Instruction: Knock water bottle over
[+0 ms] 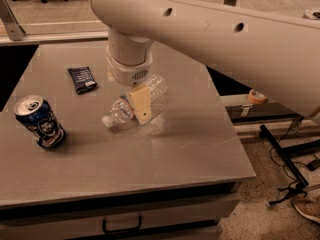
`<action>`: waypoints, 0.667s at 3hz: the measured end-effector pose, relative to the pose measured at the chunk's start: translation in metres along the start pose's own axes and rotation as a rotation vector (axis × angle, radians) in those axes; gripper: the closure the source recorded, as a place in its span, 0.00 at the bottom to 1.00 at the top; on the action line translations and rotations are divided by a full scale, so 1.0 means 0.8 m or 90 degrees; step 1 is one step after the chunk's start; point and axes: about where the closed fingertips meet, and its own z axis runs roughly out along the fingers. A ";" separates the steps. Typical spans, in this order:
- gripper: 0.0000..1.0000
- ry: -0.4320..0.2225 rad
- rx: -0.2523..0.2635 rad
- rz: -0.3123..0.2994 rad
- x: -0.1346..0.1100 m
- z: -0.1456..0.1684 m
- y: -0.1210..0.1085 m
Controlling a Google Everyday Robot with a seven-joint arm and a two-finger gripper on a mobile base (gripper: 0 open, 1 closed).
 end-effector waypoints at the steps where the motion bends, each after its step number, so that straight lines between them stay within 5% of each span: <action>1: 0.00 -0.027 0.002 0.039 0.020 -0.013 -0.008; 2: 0.00 -0.091 0.050 0.154 0.085 -0.042 -0.017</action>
Offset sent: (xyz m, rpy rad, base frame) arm 0.0764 -0.1406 0.0918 0.6159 0.2103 -0.4773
